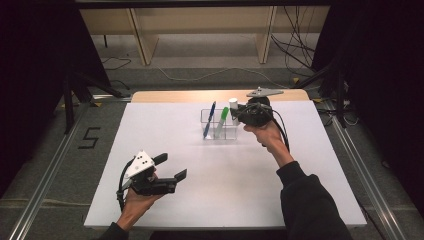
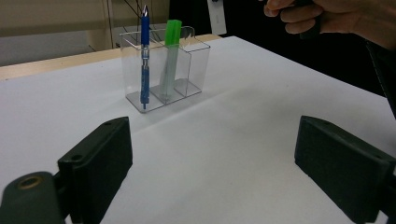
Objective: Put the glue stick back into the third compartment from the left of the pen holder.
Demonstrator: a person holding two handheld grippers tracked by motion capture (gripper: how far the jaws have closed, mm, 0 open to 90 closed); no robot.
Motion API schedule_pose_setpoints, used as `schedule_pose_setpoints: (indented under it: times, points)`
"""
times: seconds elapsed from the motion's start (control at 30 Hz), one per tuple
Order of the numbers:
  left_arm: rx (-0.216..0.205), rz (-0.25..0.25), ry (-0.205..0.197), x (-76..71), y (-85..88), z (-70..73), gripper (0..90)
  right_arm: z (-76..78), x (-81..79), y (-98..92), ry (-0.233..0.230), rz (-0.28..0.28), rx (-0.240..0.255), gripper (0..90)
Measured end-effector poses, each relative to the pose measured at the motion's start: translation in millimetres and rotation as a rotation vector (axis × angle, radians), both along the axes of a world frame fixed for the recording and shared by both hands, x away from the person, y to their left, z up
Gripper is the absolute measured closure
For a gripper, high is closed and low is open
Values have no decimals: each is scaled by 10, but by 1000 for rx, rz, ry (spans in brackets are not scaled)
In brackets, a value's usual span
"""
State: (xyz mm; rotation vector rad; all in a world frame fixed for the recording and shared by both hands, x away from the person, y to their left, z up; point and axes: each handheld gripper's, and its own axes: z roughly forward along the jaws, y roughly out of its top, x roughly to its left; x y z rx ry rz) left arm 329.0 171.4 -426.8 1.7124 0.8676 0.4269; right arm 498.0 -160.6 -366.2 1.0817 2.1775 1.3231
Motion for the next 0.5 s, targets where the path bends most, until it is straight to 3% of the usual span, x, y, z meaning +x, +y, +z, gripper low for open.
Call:
schedule_pose_setpoints:
  times: [0.23,0.5]
  points:
    - [2,1,2,2,3,-2,108,21,74,19,2,-24,15,686]
    - [3,2,1,2,1,-2,108,-52,146,51,15,-54,-2,686]
